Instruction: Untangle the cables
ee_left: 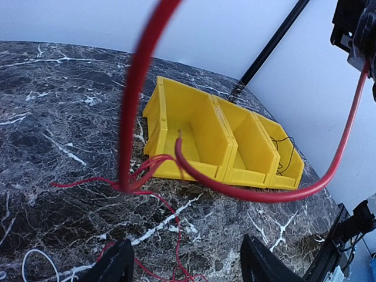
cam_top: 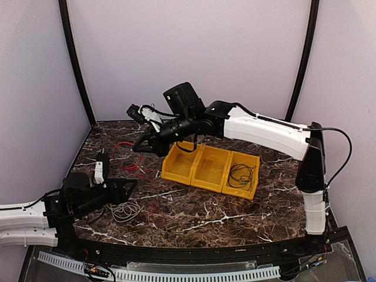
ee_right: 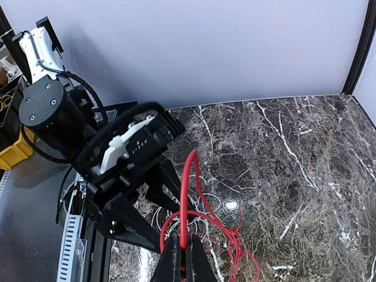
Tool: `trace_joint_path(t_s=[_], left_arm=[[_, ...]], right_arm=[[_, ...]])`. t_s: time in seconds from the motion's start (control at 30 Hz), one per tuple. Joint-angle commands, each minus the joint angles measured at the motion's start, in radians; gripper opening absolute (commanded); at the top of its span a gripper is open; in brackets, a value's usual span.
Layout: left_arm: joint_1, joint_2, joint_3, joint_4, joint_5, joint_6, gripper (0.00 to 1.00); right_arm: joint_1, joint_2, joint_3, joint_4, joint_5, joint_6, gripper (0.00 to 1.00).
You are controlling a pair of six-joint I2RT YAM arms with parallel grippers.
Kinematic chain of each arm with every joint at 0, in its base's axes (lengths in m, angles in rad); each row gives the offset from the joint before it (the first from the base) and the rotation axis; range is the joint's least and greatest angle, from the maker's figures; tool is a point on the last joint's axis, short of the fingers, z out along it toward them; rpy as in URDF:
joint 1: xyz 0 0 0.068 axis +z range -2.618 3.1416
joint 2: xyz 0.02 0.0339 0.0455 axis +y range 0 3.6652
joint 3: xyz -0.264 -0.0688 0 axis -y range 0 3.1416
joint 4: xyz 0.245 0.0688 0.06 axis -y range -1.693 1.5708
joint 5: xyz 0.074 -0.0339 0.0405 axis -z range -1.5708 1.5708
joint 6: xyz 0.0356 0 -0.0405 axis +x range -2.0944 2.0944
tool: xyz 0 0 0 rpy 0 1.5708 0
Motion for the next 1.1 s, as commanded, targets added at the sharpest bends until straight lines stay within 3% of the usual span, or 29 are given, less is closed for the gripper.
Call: trace_joint_path(t_s=[0.0,0.1,0.3,0.53,0.73,0.87,1.07], left_arm=[[-0.014,0.084,0.027,0.208,-0.005,0.113,0.67],[-0.014,0.133,0.006,0.383,-0.067,0.159,0.69],[-0.014,0.251,0.037,0.477,-0.302,0.172,0.66],[-0.01,0.391,0.015,0.599,-0.491,0.204,0.48],[0.035,0.419,-0.053,0.65,-0.473,0.167,0.32],[0.038,0.412,-0.052,0.622,-0.446,0.163,0.34],[0.038,0.352,-0.014,0.475,-0.382,0.141,0.52]], right_arm=[[0.001,-0.003,0.028,0.046,0.009,0.03,0.0],[0.002,-0.003,0.03,0.051,-0.005,0.045,0.0],[0.015,-0.046,-0.016,0.066,-0.049,0.064,0.0],[0.024,-0.12,-0.046,0.069,-0.14,0.106,0.0],[-0.013,-0.229,-0.069,0.028,-0.178,0.08,0.0],[-0.091,-0.291,-0.135,0.018,-0.144,0.037,0.0],[-0.265,-0.385,-0.336,0.053,-0.088,-0.024,0.0]])
